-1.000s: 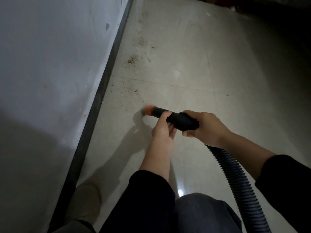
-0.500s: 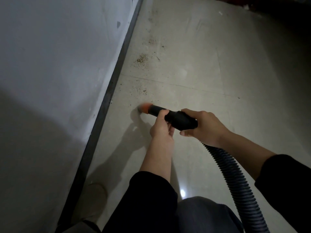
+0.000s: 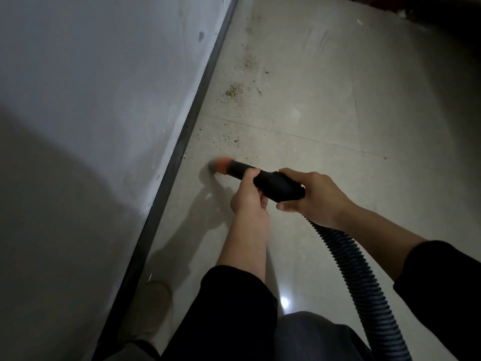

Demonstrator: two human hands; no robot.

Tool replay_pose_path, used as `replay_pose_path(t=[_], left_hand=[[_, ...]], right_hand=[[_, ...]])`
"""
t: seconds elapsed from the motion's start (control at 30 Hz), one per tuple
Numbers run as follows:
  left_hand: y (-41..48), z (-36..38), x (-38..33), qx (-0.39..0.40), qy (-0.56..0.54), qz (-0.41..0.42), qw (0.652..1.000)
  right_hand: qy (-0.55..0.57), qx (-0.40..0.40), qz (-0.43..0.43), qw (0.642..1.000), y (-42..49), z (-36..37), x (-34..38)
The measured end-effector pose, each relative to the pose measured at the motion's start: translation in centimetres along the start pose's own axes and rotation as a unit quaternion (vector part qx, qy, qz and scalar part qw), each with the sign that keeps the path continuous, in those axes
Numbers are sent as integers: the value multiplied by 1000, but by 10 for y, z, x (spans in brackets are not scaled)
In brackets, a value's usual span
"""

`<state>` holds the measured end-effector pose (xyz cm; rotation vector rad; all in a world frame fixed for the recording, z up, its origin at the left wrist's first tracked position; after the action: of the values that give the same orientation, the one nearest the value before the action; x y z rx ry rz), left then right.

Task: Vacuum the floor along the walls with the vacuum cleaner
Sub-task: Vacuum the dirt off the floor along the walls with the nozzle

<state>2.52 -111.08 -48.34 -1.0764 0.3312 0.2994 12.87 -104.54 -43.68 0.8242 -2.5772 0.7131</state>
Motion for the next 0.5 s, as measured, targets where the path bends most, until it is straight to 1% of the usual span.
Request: replay_pose_path(t=[0.27, 0.5], left_hand=[[4, -5, -14, -14, -12, 24, 1000], [11, -13, -24, -28, -17, 38, 999]], right_hand=[[4, 8, -20, 1000, 12, 8, 13], [33, 17, -35, 999, 20, 17, 22]])
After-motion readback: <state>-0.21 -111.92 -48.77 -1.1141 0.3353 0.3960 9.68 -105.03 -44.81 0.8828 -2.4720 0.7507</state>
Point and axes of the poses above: each hand's wrist, its own y-axis towards the middle knuckle, its own z-axis out of the palm, x = y × z, the point moved 1 cm from there along y, towards the middle knuckle, and after that the axes turned 7 degrees about z, right-handed, at the moved point
